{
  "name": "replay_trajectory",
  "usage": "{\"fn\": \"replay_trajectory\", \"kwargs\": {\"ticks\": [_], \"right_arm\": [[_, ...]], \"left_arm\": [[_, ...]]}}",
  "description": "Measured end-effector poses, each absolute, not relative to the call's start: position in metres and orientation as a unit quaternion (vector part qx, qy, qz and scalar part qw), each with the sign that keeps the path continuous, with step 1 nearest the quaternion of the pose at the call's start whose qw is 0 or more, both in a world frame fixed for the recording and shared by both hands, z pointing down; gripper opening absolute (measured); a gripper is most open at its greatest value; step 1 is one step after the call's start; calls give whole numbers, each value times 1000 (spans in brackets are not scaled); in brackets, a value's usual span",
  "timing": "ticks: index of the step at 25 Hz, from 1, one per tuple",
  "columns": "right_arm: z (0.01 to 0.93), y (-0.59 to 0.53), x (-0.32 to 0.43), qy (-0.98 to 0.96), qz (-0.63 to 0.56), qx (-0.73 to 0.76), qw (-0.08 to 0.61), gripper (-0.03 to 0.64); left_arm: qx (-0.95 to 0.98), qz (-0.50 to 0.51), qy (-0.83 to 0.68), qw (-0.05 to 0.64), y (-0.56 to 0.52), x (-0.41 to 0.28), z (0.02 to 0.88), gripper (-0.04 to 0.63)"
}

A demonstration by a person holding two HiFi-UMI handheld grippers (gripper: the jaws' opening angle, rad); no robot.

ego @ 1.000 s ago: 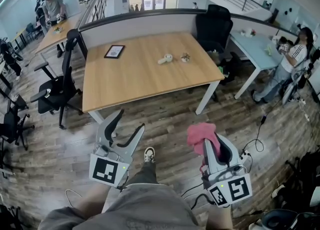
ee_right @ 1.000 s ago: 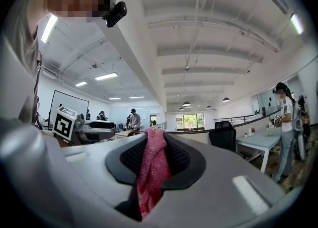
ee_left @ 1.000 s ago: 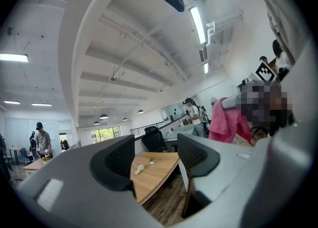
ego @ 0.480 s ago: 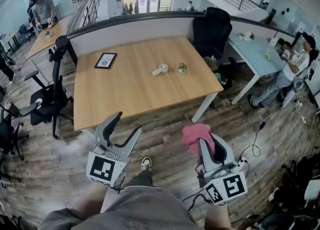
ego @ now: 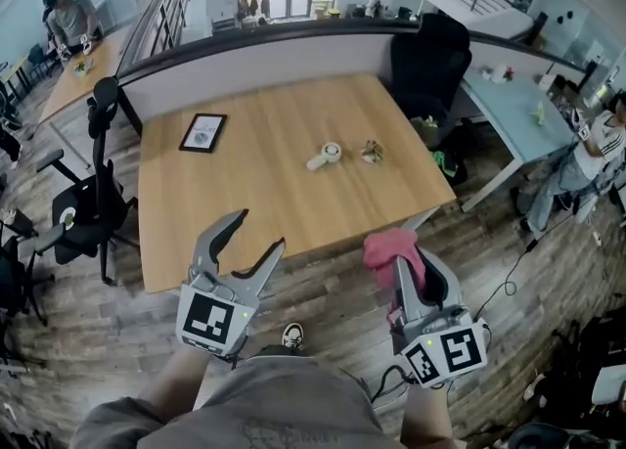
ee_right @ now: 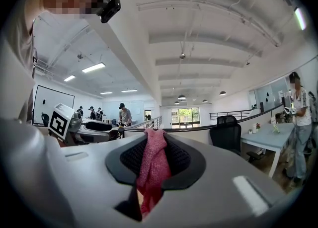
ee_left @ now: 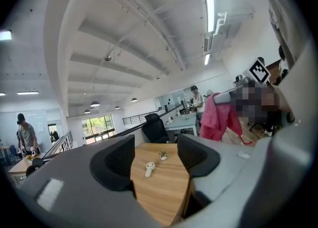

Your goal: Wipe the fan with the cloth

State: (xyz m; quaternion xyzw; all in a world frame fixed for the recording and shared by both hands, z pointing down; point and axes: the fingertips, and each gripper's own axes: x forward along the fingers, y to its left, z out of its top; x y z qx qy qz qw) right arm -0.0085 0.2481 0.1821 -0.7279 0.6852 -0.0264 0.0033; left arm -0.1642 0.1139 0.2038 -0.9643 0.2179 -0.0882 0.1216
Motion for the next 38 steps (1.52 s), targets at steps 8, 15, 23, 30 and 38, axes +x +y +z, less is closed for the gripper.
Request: {"fn": "replay_trajectory", "kwargs": {"ticks": [8,15,23,30,38], "right_arm": [[199,168,19,689,-43,-723,-19,69],[227,115,54,696,-65,-714,-36,69],[237,42,114,729,-72,-680,-43,69],[242,-35,170,783,-82,-615,-45,69],[248,-99,224,823,-90,-558,-51,69]], "left_arm": [[-963,-112,211,127,36,-131,225,270],[-961,-127,216,113,-13,-97,251,270],[-951,-144,254,97,-68,-47,261,270],[-931,-164,315,80,-109,3,265,270],[-912,-171,366,67,-139,48,264,272]]}}
